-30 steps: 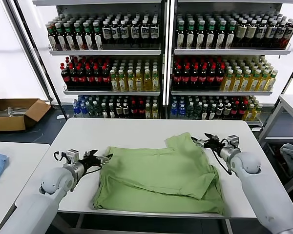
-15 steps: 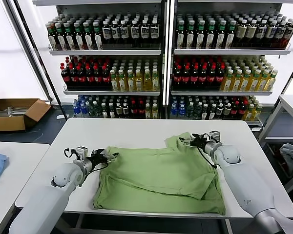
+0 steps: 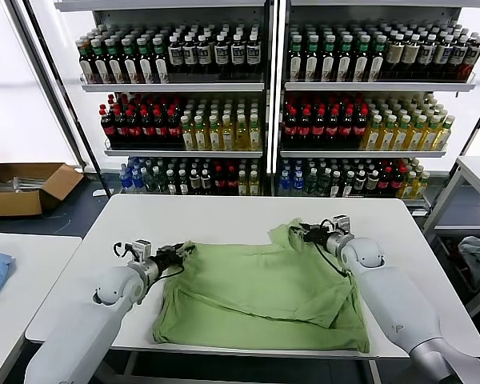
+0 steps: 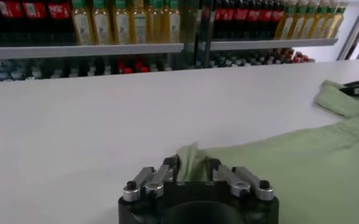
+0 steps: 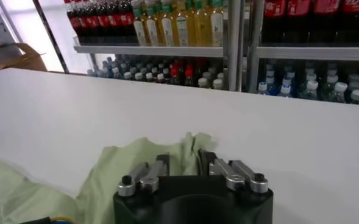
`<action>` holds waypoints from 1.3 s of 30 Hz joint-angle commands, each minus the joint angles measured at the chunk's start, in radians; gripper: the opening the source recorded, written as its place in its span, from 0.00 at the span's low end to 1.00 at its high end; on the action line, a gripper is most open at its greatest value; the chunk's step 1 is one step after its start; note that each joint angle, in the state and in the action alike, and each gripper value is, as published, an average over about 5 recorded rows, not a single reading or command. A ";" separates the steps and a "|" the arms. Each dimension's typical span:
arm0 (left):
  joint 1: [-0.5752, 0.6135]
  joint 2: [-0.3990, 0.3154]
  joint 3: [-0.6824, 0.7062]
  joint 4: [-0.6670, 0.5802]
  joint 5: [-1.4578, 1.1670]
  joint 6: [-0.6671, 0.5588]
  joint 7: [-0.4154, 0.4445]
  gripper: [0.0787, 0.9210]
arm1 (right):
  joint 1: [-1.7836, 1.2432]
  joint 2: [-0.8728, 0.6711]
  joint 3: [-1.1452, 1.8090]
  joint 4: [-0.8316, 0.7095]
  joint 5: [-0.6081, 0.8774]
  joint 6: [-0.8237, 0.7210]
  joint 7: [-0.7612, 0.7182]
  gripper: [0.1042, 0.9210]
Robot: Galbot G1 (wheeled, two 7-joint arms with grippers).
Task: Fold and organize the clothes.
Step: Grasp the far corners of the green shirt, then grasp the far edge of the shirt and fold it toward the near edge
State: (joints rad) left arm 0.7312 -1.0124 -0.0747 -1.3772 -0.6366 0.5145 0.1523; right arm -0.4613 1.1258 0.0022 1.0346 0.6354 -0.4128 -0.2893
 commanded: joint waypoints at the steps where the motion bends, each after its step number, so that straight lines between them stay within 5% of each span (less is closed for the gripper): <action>1: -0.004 -0.003 -0.001 -0.004 0.007 -0.022 0.010 0.17 | -0.041 -0.007 0.042 0.110 0.067 -0.001 0.030 0.10; 7: 0.015 0.013 -0.033 -0.065 -0.024 -0.049 -0.005 0.02 | -0.142 -0.028 0.135 0.275 0.125 -0.002 0.054 0.00; 14: 0.108 0.037 -0.111 -0.207 -0.040 -0.049 -0.032 0.01 | -0.286 -0.083 0.252 0.484 0.191 -0.007 0.078 0.00; 27: 0.462 0.092 -0.330 -0.587 -0.049 -0.027 -0.089 0.01 | -0.793 -0.163 0.593 0.976 0.277 -0.001 0.122 0.00; 34: 0.720 0.058 -0.411 -0.704 0.002 0.002 -0.078 0.01 | -1.101 -0.074 0.716 1.117 0.173 0.024 0.102 0.00; 39: 0.797 0.026 -0.414 -0.696 0.097 -0.002 -0.060 0.01 | -1.253 -0.020 0.723 1.124 -0.007 0.090 0.078 0.00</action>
State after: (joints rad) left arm 1.2362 -0.9535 -0.3954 -1.9308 -0.6505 0.5014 0.0799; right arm -1.3433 1.0472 0.5931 1.9812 0.7997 -0.3819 -0.1907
